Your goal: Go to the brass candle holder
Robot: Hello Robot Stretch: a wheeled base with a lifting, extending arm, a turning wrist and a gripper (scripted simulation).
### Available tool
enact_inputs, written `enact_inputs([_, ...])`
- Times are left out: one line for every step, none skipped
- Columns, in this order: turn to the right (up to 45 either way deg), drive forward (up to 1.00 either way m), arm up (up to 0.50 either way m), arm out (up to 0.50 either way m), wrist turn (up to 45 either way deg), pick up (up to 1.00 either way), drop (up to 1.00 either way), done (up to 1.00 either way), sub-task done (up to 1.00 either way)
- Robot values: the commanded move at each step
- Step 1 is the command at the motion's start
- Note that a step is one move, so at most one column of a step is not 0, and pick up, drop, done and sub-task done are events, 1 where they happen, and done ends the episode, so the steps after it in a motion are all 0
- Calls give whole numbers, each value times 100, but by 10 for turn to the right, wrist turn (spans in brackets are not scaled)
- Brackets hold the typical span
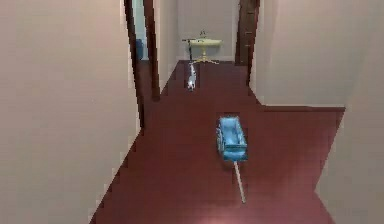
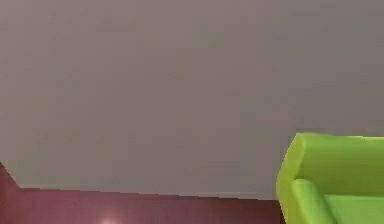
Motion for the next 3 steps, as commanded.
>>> enact_inputs([0, 100, 0, 0, 0, 0, 0, 0, 0])
enact_inputs([-60, 0, 0, 0, 0, 0, 0, 0, 0])
enact_inputs([0, 50, 0, 0, 0, 0, 0, 0, 0])
